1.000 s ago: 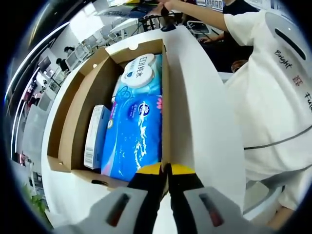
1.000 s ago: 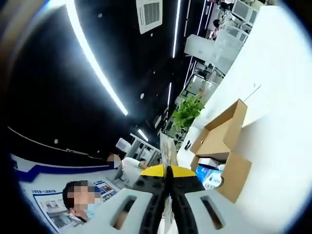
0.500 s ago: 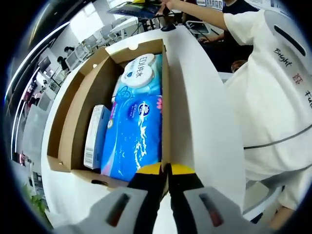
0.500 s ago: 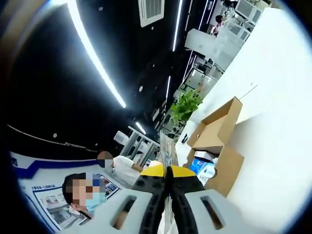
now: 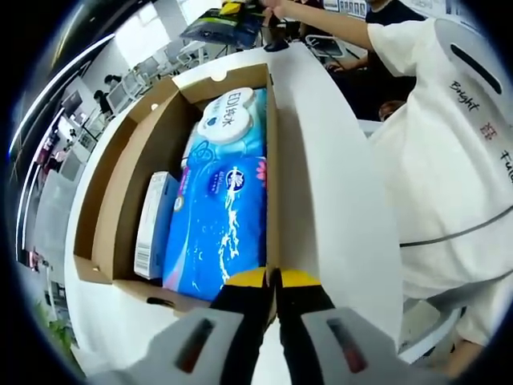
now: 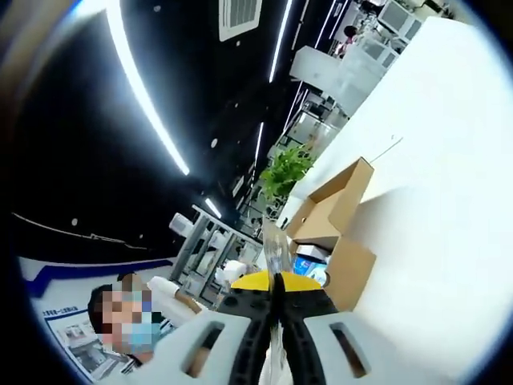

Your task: Operate the shoe box by opening the lid, removing the specified soft item, and placing it in the target area until the item is outside and the box remains undamaged.

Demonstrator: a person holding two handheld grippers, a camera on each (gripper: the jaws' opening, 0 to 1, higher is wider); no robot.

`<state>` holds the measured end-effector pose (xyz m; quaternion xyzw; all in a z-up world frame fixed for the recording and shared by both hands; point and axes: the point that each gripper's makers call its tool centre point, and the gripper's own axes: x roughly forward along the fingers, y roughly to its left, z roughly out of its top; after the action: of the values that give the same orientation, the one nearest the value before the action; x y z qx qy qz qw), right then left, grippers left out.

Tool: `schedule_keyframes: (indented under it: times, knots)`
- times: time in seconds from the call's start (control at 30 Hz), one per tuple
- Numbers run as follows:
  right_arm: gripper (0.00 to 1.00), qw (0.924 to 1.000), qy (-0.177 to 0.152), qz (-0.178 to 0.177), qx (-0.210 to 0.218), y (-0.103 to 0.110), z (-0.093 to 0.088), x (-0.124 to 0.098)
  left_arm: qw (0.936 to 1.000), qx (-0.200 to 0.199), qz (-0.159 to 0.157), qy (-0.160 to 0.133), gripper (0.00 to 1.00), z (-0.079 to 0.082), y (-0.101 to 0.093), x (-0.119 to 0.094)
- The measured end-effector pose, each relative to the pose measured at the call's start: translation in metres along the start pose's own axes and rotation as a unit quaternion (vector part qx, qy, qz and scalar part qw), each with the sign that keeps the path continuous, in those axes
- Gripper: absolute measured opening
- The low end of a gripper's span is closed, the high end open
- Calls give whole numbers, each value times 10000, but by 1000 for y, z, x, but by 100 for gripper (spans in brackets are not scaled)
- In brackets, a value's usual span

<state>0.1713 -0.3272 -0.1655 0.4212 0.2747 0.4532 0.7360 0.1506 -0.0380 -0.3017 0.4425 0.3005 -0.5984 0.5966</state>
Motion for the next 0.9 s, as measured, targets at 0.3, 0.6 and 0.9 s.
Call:
schedule_keyframes:
  times: [0.3,0.6,0.9]
  knots:
    - [0,9988,-16,-466,136,-14,-1,0,10000,10,15,16,3,0,0,0]
    - [0,9964,61,-781,332,-21,-5,-5,10000,-7,-3,1,3,1,0,-1]
    - [0,9947,139,-972,312,-23,-5,-12,10000,-5,18,5,3,0,0,0]
